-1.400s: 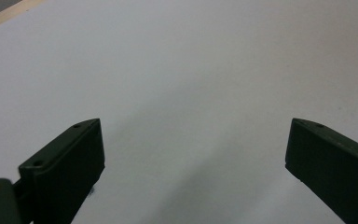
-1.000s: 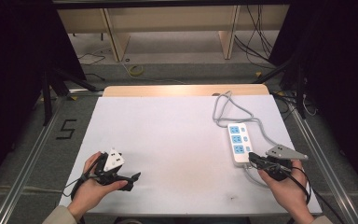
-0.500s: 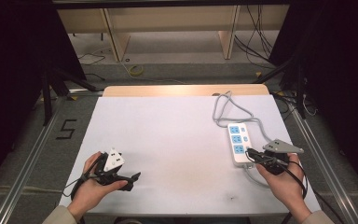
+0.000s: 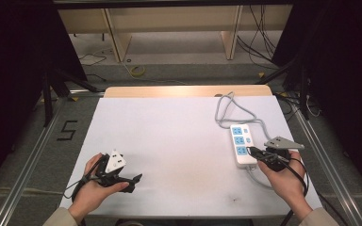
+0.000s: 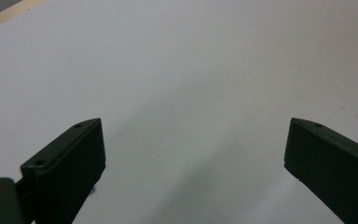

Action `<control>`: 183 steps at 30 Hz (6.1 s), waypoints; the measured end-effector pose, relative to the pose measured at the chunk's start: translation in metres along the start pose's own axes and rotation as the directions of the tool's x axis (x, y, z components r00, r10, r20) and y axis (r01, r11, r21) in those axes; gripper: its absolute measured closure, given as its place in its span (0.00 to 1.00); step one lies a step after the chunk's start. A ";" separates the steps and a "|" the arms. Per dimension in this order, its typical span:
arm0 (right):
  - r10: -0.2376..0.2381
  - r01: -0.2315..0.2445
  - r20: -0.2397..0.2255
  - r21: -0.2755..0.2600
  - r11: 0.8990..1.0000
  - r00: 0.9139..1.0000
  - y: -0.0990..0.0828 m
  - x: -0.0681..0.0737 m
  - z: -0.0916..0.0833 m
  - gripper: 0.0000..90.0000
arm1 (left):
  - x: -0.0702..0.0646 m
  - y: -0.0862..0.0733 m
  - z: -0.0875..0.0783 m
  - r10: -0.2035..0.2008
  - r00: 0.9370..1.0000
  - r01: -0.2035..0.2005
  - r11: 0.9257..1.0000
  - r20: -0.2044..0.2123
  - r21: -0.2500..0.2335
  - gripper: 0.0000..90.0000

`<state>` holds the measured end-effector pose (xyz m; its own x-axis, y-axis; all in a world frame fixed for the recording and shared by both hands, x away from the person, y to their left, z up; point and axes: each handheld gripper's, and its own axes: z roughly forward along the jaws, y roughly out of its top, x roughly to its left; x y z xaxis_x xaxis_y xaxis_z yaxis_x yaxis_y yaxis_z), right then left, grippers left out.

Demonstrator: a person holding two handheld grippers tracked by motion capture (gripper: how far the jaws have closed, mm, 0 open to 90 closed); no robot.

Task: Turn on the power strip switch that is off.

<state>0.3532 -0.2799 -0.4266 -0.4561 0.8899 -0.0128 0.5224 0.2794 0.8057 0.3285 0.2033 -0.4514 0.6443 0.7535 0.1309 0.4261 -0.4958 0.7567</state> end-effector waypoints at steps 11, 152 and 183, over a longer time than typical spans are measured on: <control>0.015 -0.015 0.014 0.018 1.000 1.000 0.006 -0.005 0.005 1.00 | 0.000 0.000 0.000 0.000 1.000 0.000 1.000 -0.003 0.003 0.05; 0.114 -0.133 0.083 0.278 0.951 0.990 0.043 -0.044 0.084 1.00 | 0.000 0.001 0.001 0.012 1.000 -0.012 1.000 0.003 0.006 0.07; 0.101 -0.126 0.093 0.324 0.938 0.990 0.046 -0.044 0.089 1.00 | -0.001 0.001 0.001 0.013 1.000 -0.014 1.000 0.003 0.008 0.07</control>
<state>0.4616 -0.2745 -0.4414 -0.3315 0.9434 0.0136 0.7807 0.2662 0.5653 0.3290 0.2022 -0.4515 0.6520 0.7453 0.1390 0.4223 -0.5093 0.7499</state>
